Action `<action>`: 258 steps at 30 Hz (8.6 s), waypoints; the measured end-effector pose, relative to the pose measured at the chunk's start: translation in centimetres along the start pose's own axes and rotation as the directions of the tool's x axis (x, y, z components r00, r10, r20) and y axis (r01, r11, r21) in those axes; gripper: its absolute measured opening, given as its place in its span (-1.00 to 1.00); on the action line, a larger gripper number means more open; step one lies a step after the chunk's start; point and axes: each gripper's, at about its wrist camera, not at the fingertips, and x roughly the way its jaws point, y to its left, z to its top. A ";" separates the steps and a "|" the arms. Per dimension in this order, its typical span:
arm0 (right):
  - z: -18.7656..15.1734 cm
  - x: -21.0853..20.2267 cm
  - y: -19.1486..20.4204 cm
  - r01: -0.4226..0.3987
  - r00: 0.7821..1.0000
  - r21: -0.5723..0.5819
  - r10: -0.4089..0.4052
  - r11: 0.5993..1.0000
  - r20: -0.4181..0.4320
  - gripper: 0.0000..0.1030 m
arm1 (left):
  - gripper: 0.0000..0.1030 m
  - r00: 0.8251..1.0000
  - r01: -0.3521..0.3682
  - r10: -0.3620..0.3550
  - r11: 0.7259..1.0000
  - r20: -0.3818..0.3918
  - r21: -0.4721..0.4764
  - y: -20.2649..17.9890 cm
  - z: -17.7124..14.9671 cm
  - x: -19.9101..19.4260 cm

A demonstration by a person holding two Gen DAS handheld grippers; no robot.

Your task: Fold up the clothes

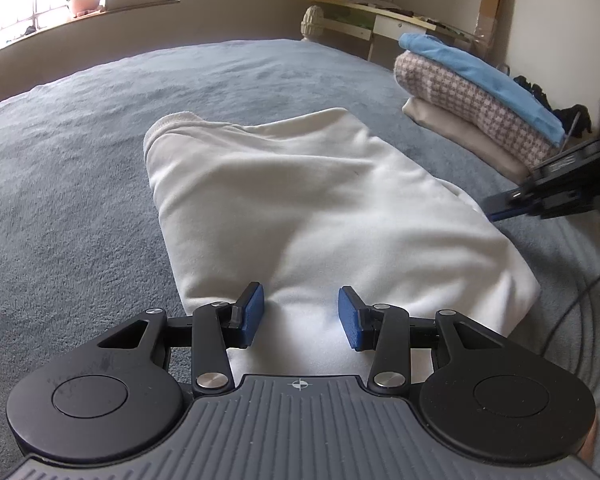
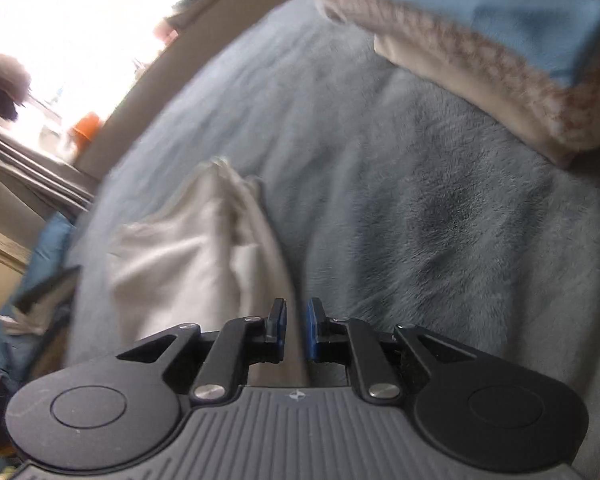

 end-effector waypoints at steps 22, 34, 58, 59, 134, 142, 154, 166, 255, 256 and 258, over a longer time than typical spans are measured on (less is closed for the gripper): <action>1.0 3.1 1.7 -0.136 0.990 -0.072 0.134 0.988 -0.029 -0.82 | -0.20 1.000 0.021 -0.021 1.000 0.000 -0.005 0.4 0.0 0.1; 2.4 5.7 4.9 -0.018 1.000 -0.351 0.017 0.936 -0.006 -0.82 | -0.20 1.000 0.021 -0.021 1.000 0.002 -0.004 0.3 -0.1 0.2; -0.1 1.8 3.5 -0.186 0.976 -0.536 0.091 0.823 -0.198 -0.79 | -0.19 0.999 0.034 -0.034 0.999 0.002 -0.006 0.5 0.0 0.4; -0.2 2.0 3.7 -0.175 0.978 -0.547 0.082 0.819 -0.190 -0.79 | -0.19 0.999 0.033 -0.033 0.999 0.001 -0.005 0.5 0.0 0.4; 1.0 3.3 0.3 -0.370 0.927 -0.275 0.374 0.888 -0.039 -0.81 | -0.88 0.985 0.128 -0.132 0.991 -0.114 -0.046 -7.0 8.3 5.2; -0.2 4.5 4.2 -0.286 0.957 -0.552 0.257 0.783 -0.132 -0.81 | -0.88 0.987 0.140 -0.142 0.990 -0.077 -0.020 -7.3 8.3 5.3; -2.0 1.3 2.6 -0.332 0.942 -0.546 0.241 0.769 -0.232 -0.79 | -0.78 0.965 0.215 -0.228 0.971 -0.130 -0.103 -6.0 7.3 9.4; -3.9 -2.2 4.2 -0.332 0.943 -0.457 0.276 0.825 -0.187 -0.78 | -0.29 0.936 0.303 -0.329 0.933 -0.124 -0.194 -4.9 8.0 9.6; 1.3 16.5 27.6 -0.145 0.977 -0.676 -0.004 0.723 -0.214 -0.85 | -0.17 0.912 0.407 -0.410 0.905 0.005 -0.120 -1.7 -7.2 -1.7; 1.0 16.9 27.8 -0.158 0.973 -0.676 -0.003 0.720 -0.232 -0.85 | -0.17 0.911 0.409 -0.411 0.904 0.004 -0.124 -1.8 -7.2 -1.6; 0.7 19.5 27.6 -0.112 0.972 -0.682 -0.062 0.723 -0.225 -0.84 | -0.17 0.911 0.409 -0.412 0.903 0.005 -0.128 -1.8 -7.0 -1.5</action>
